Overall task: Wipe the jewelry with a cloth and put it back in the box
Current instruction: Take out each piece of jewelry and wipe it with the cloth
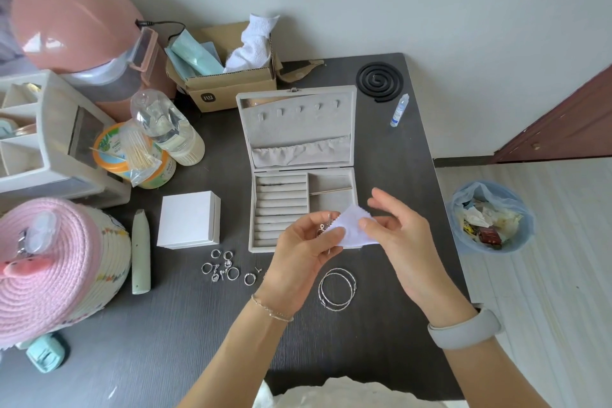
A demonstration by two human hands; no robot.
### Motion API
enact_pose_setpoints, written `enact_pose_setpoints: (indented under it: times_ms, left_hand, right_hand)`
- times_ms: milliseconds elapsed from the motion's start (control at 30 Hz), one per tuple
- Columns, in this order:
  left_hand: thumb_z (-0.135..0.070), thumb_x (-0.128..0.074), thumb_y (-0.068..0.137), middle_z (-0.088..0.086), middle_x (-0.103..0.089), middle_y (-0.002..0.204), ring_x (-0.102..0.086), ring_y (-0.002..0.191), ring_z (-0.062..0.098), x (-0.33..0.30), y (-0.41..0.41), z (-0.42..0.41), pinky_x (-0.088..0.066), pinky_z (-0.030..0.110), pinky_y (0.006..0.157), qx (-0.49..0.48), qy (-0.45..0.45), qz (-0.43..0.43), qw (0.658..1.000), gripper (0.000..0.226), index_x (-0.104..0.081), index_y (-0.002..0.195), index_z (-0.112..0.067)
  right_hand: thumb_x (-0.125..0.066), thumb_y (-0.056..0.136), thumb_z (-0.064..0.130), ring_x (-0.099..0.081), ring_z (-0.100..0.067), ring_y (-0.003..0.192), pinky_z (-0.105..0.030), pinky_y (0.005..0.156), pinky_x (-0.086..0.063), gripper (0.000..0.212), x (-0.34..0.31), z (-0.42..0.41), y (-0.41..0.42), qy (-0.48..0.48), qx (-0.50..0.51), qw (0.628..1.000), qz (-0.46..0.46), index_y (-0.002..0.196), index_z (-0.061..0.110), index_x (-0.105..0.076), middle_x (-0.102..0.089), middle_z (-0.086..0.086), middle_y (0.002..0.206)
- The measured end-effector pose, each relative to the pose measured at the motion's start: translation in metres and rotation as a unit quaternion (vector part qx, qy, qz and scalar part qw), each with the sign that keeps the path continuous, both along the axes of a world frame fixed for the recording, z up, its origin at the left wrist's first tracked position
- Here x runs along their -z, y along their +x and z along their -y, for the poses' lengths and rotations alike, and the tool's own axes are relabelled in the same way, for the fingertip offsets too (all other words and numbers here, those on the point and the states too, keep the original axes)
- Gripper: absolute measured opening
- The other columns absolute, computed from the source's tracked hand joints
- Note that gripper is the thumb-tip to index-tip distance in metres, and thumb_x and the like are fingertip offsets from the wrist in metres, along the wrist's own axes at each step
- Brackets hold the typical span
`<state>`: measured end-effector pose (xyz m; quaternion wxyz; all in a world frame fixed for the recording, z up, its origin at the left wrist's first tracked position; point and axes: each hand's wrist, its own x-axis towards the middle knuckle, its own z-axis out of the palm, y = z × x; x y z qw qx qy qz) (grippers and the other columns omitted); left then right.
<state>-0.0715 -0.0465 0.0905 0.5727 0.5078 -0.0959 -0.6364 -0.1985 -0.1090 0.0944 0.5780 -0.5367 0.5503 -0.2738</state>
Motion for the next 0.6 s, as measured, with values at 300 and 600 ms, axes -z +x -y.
enact_pose_setpoints:
  times_ms: [300, 600]
  left_hand:
    - [0.003, -0.052, 0.087, 0.007, -0.060, 0.073, -0.055, 0.065, 0.015, -0.003, 0.007, 0.000, -0.056, 0.020, 0.065, -0.033, 0.041, 0.010, 0.999, 0.014, -0.063, 0.081, -0.005]
    - [-0.026, -0.060, 0.083, 0.009, -0.065, 0.068, -0.062, 0.060, 0.017, -0.005, 0.007, 0.001, -0.057, 0.024, 0.062, -0.019, 0.109, -0.050, 0.993, 0.024, -0.068, 0.072, -0.006]
  right_hand:
    - [-0.062, 0.082, 0.012, -0.052, -0.012, 0.072, -0.019, 0.065, -0.043, 0.003, -0.003, 0.003, 0.001, -0.049, 0.007, 0.995, -0.090, 0.080, 0.013, -0.061, -0.059, 0.002, 0.074]
    - [-0.054, 0.082, 0.018, -0.046, -0.017, 0.072, -0.035, 0.057, -0.047, 0.013, 0.020, -0.011, 0.006, -0.451, -0.123, 0.867, -0.176, 0.080, 0.010, -0.064, -0.059, -0.006, 0.076]
